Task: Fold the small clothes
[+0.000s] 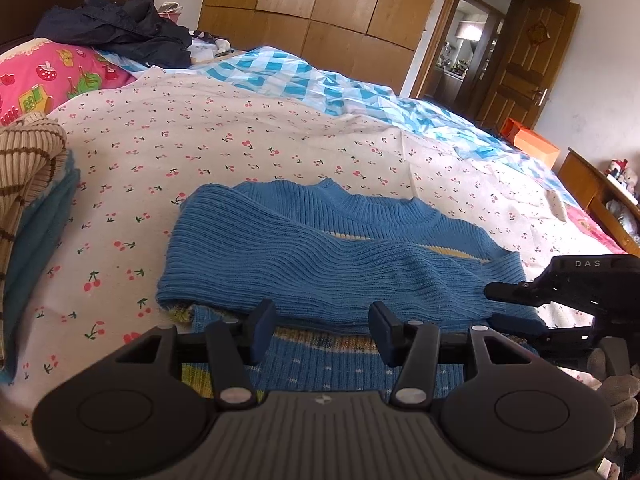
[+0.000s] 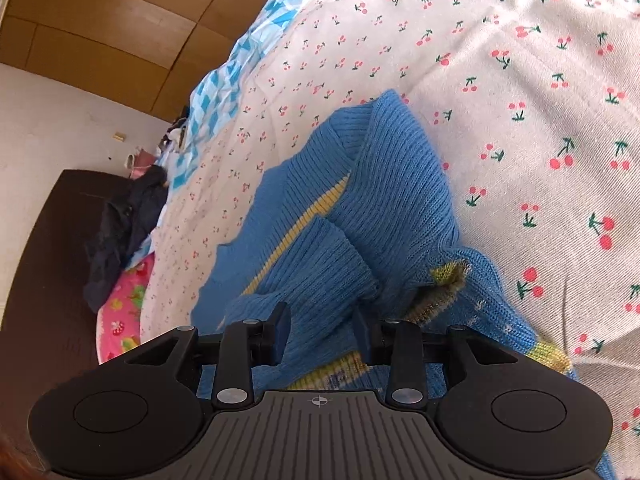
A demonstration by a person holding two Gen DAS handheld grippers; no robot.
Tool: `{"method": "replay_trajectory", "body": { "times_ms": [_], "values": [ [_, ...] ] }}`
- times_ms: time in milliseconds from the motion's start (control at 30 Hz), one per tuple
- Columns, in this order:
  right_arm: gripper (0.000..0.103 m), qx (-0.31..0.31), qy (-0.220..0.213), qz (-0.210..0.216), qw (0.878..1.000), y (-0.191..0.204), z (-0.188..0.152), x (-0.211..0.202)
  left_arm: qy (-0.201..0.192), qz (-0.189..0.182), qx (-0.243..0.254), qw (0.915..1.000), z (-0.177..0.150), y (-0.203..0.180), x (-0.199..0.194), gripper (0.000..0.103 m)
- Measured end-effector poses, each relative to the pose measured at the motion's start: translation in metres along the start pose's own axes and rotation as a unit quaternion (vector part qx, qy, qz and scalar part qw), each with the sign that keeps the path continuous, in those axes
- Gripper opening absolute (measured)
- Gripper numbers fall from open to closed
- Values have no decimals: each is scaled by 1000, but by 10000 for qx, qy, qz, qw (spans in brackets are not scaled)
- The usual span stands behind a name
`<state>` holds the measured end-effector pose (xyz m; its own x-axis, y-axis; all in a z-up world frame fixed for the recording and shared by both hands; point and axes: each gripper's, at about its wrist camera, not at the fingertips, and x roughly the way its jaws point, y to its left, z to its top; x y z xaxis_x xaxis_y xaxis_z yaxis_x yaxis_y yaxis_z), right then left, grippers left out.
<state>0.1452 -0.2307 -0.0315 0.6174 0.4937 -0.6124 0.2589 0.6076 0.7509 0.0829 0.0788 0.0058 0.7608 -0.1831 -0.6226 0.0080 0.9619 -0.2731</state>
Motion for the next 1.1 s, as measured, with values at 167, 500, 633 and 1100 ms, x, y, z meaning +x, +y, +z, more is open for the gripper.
{"method": "replay_trajectory", "body": {
  "times_ms": [167, 500, 633, 1100],
  "values": [
    [35, 145, -200, 101, 9996, 1, 2, 2, -9, 10, -46, 10000, 0, 2, 0, 55],
    [4, -426, -938, 368, 9940, 30, 21, -28, -264, 152, -46, 9995, 2, 2, -8, 55],
    [4, -719, -1215, 154, 9899, 27, 27, -50, -444, 86, -87, 9989, 10, 3, -11, 60],
    [17, -548, -530, -300, 9966, 2, 24, -18, 367, 357, -62, 9987, 5, 10, 23, 64]
  ]
}}
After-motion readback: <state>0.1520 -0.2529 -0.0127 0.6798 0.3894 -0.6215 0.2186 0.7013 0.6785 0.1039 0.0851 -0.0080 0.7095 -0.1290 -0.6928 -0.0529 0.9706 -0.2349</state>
